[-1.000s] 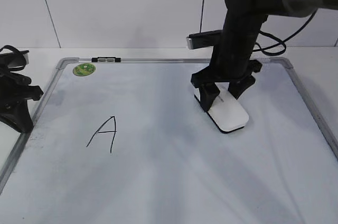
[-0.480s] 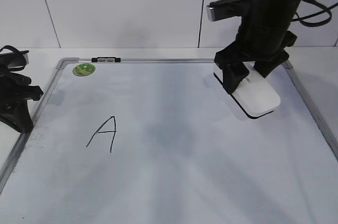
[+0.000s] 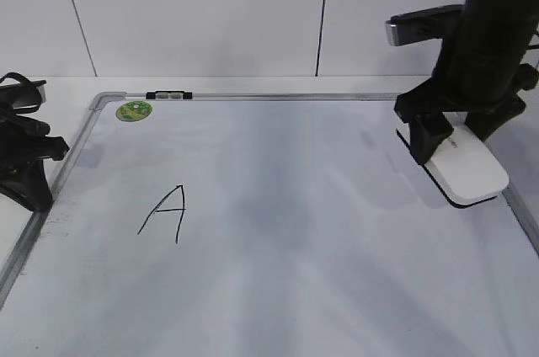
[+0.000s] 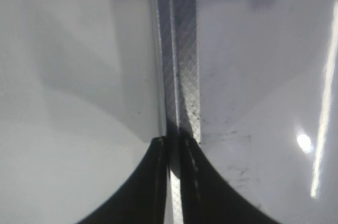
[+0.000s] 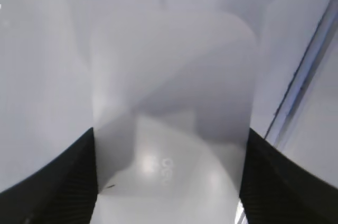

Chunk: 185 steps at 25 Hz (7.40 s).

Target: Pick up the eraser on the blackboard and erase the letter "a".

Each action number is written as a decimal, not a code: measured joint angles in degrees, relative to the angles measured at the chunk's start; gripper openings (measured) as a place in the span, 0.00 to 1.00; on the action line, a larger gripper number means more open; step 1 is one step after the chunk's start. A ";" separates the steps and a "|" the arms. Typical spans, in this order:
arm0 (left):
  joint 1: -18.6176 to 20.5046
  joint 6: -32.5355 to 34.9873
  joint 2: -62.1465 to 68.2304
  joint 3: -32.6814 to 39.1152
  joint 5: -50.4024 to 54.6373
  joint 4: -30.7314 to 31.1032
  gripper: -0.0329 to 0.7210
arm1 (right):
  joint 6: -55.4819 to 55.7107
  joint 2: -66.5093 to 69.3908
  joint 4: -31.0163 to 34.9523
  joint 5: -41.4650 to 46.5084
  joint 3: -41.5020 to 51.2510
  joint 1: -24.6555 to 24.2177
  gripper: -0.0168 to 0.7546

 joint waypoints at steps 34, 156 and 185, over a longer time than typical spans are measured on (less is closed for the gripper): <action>0.00 0.00 0.00 0.00 0.00 0.00 0.08 | -1.44 6.00 5.25 -9.99 5.27 -13.65 0.76; -4.50 -3.64 -31.29 -4.47 15.00 2.35 0.61 | -0.41 -27.37 2.59 0.03 15.28 -13.77 0.79; -5.12 -4.11 -82.54 35.63 14.27 3.19 0.61 | 2.29 -79.72 2.09 1.78 46.13 -13.77 0.79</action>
